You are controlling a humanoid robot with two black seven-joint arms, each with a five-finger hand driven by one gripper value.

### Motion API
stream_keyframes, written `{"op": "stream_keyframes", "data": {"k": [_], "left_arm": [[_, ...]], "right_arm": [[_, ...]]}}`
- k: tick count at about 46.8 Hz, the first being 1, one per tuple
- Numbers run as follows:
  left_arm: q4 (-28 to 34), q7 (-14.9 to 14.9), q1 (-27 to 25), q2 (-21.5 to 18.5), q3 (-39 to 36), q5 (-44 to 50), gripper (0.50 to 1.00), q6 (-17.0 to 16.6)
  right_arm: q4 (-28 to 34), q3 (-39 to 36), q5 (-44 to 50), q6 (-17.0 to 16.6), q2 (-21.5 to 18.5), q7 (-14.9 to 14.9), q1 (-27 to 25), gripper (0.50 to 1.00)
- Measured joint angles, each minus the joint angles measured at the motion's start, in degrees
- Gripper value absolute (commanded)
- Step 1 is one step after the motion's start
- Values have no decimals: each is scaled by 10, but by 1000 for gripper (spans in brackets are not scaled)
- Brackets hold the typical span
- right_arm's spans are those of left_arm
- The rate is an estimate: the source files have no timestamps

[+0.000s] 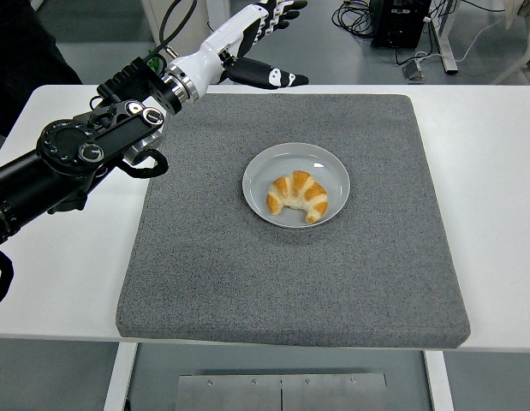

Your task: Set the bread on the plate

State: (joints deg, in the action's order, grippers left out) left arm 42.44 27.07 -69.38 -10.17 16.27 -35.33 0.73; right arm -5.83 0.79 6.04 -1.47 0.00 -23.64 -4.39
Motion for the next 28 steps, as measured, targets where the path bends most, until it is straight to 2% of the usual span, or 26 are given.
{"op": "stream_keyframes", "data": {"k": [6,12,22,28], "left_arm": [[0,-18,12,-1,4,73,955,10],[-1,-20,23,-3,19,108,955,11],[-1,-20,49,-9,86,123,958,9],[-1,-16,89,-14,143,150,958,4]], "right_arm": [[0,0,0,0,0,0,0,1000],[0,0,0,0,0,0,0,1000],[0,0,0,0,0,0,0,1000],[0,0,0,0,0,0,0,1000]]}}
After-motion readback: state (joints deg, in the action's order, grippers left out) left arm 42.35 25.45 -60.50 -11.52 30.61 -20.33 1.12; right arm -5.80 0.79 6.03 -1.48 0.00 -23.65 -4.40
